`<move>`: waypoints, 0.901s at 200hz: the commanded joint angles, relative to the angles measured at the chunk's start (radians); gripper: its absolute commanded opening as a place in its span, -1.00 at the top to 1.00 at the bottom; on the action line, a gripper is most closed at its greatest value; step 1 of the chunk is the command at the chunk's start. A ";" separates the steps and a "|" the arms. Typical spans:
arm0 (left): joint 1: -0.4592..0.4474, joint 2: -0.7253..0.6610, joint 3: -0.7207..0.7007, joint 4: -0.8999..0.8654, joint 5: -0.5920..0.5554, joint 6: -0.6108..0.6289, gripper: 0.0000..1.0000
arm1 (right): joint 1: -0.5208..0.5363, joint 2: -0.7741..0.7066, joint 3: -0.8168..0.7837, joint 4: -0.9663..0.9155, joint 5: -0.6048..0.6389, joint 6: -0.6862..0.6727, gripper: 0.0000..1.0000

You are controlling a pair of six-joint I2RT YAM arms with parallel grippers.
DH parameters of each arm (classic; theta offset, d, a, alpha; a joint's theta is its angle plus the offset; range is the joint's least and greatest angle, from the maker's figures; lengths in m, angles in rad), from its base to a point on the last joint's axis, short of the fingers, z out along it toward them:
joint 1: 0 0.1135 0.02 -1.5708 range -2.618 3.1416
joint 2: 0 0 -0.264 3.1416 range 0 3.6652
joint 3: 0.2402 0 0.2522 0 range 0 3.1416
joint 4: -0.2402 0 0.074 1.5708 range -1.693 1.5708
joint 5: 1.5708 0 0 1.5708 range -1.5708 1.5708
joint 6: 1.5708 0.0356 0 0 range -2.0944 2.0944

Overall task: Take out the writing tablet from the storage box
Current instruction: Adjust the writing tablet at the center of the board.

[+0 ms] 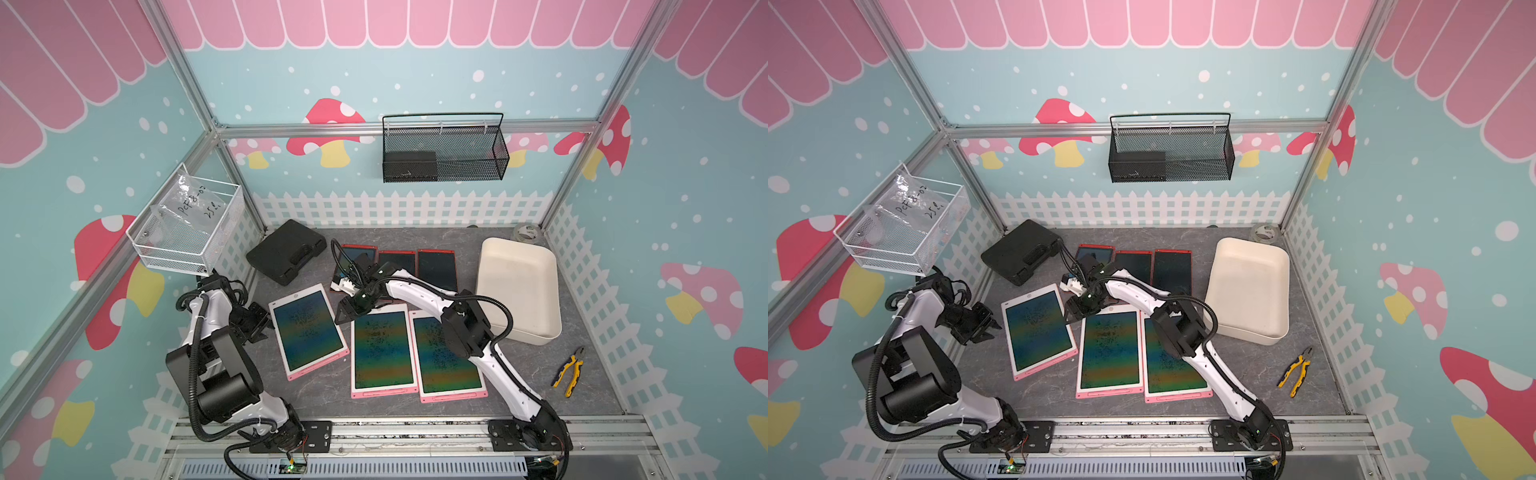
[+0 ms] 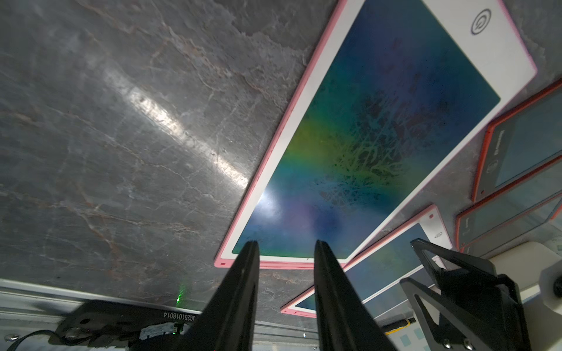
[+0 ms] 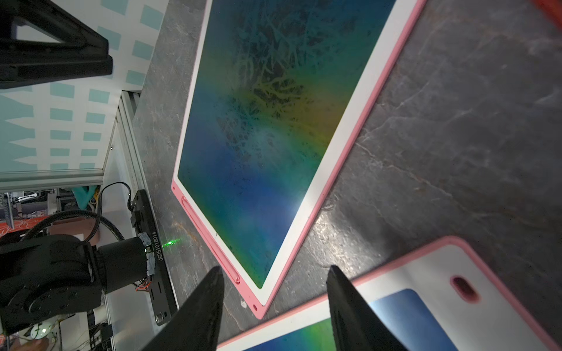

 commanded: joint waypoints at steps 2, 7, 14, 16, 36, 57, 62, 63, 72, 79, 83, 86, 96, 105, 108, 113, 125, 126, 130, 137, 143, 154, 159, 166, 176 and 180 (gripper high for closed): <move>0.003 0.037 0.023 0.031 -0.013 -0.010 0.32 | 0.007 0.052 0.077 -0.021 0.053 0.040 -0.14; 0.003 0.041 0.022 0.039 -0.010 -0.009 0.32 | 0.011 0.056 0.084 -0.022 0.063 0.045 -0.14; 0.002 0.046 0.018 0.046 -0.005 -0.009 0.33 | 0.014 0.058 0.088 -0.018 0.076 0.056 -0.15; 0.002 0.048 0.018 0.047 -0.004 -0.008 0.33 | 0.015 0.060 0.088 -0.016 0.076 0.058 -0.16; -0.003 0.061 0.005 0.067 0.006 -0.006 0.34 | 0.021 0.080 0.092 -0.006 0.078 0.082 -0.16; -0.006 0.063 0.001 0.076 0.005 -0.007 0.34 | 0.026 0.102 0.097 0.002 0.086 0.098 -0.17; -0.006 0.063 0.001 0.076 -0.003 -0.006 0.34 | 0.027 0.108 0.100 0.004 0.086 0.101 -0.17; -0.006 0.063 0.001 0.076 -0.004 -0.006 0.33 | 0.027 0.110 0.100 0.005 0.086 0.102 -0.17; -0.006 0.066 -0.001 0.081 -0.008 -0.006 0.33 | 0.030 0.120 0.108 0.007 0.086 0.109 -0.18; -0.006 0.071 -0.001 0.084 -0.009 -0.007 0.33 | 0.033 0.132 0.123 0.006 0.078 0.111 -0.18; -0.006 0.075 -0.003 0.086 -0.009 -0.007 0.34 | 0.035 0.137 0.130 0.003 0.081 0.112 -0.18; -0.006 0.077 -0.003 0.088 -0.010 -0.007 0.34 | 0.036 0.139 0.133 0.002 0.083 0.114 -0.18; -0.006 0.083 -0.009 0.097 -0.008 -0.009 0.33 | 0.042 0.144 0.140 0.002 0.085 0.117 -0.19; -0.007 0.088 -0.013 0.105 -0.012 -0.009 0.34 | 0.045 0.150 0.141 0.000 0.084 0.121 -0.20; -0.006 0.089 -0.015 0.108 -0.012 -0.010 0.34 | 0.046 0.150 0.141 0.000 0.085 0.123 -0.20; -0.007 0.092 -0.017 0.112 -0.009 -0.011 0.34 | 0.048 0.153 0.142 -0.003 0.084 0.125 -0.20; -0.009 0.097 -0.021 0.120 -0.005 -0.008 0.34 | 0.053 0.162 0.142 -0.009 0.084 0.130 -0.20; -0.008 0.097 -0.022 0.120 -0.006 -0.008 0.34 | 0.053 0.162 0.141 -0.009 0.085 0.131 -0.20; -0.008 0.098 -0.024 0.121 -0.009 -0.009 0.35 | 0.056 0.165 0.141 -0.010 0.087 0.131 -0.20; -0.010 0.100 -0.025 0.124 -0.018 -0.004 0.35 | 0.059 0.169 0.140 -0.014 0.085 0.133 -0.20; -0.011 0.102 -0.028 0.124 -0.030 -0.003 0.35 | 0.062 0.170 0.140 -0.015 0.085 0.134 -0.20; -0.011 0.105 -0.035 0.127 -0.042 0.001 0.36 | 0.068 0.169 0.140 -0.019 0.092 0.133 -0.20; -0.011 0.108 -0.039 0.130 -0.043 0.004 0.35 | 0.069 0.168 0.138 -0.021 0.092 0.133 -0.20; -0.011 0.111 -0.046 0.135 -0.037 0.005 0.35 | 0.073 0.166 0.135 -0.026 0.094 0.132 -0.20; -0.015 0.117 -0.056 0.144 -0.029 0.002 0.35 | 0.077 0.158 0.120 -0.026 0.091 0.133 -0.20; -0.020 0.118 -0.057 0.148 -0.030 0.001 0.36 | 0.078 0.156 0.111 -0.025 0.090 0.133 -0.20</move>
